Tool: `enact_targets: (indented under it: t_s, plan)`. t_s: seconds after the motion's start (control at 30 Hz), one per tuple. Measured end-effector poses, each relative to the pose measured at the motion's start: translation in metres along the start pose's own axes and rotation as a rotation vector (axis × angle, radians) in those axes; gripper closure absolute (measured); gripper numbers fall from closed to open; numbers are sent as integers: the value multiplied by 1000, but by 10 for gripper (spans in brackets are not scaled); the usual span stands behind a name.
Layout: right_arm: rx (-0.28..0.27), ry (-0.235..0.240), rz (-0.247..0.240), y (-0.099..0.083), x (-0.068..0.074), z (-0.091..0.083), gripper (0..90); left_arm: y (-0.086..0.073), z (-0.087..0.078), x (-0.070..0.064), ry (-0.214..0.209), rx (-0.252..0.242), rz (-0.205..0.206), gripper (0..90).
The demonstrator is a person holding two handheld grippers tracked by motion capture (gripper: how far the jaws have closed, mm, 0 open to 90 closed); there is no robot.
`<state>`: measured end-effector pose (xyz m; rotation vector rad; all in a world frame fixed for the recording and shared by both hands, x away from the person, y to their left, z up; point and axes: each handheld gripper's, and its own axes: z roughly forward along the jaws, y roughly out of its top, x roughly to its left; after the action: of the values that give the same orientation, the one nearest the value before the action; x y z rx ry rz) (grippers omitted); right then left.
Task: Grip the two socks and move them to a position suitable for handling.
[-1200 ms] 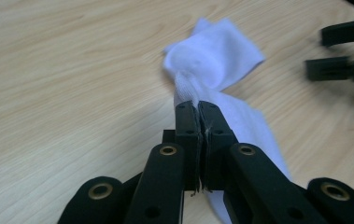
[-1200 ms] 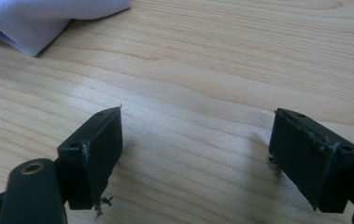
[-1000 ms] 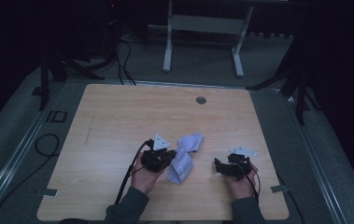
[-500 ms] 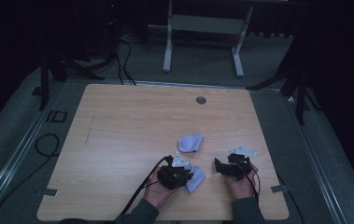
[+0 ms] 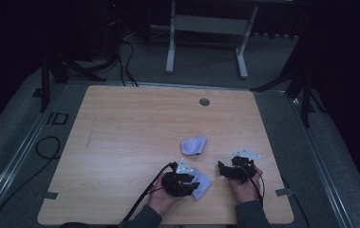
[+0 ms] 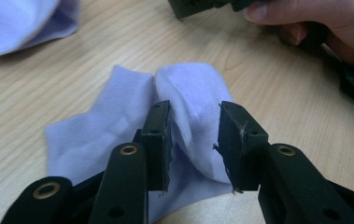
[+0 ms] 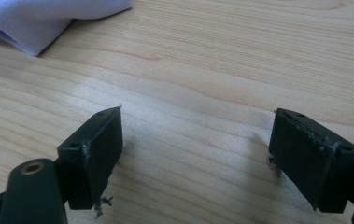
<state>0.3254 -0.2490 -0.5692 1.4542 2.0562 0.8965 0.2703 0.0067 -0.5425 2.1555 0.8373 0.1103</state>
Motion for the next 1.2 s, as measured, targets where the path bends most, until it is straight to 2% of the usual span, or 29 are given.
enact_targets:
  t_s: [0.2,0.27,0.3,0.33,0.37,0.43,0.5,0.6,0.63,0.67,0.7,0.73,0.8,0.83,0.87,1.07,1.2]
  plan:
    - [-3,4,-3,0,0,0,219,0,-11,8,36,-24,0,632]
    - [14,10,-9,3,3,-3,324,-1,-14,15,75,-25,5,679]
    - [19,14,-16,3,4,-4,383,-1,-14,15,75,-25,5,715]
    - [19,14,-16,3,4,-4,383,-1,-14,17,86,-20,10,715]
    - [26,17,-40,4,9,-7,449,-3,-11,22,115,-5,19,798]
    - [16,56,-62,6,14,-14,521,-4,-9,24,118,-3,13,853]
    - [-10,97,-95,8,22,-23,560,-5,-5,29,132,13,10,864]
    - [-24,128,-128,10,31,-31,578,-6,-4,30,144,18,16,865]
    - [-25,195,-138,10,39,-37,594,-6,-3,31,151,21,17,870]
    - [-25,195,-138,10,39,-37,594,-6,-2,32,154,24,14,870]
    - [-28,233,-160,9,48,-43,634,-7,-2,34,161,28,11,874]
    - [-28,233,-160,9,48,-43,634,-7,-2,34,161,28,11,880]
    - [-21,266,-200,6,57,-48,674,-8,-1,35,179,32,7,889]
    - [-12,306,-229,3,65,-53,693,-8,0,35,183,31,0,891]
    - [-9,322,-245,1,69,-54,694,-9,0,36,189,40,3,892]
    - [24,359,-290,-10,79,-58,701,-10,0,37,206,42,0,892]
    - [52,353,-304,-13,81,-51,685,-12,-2,39,216,37,-12,892]
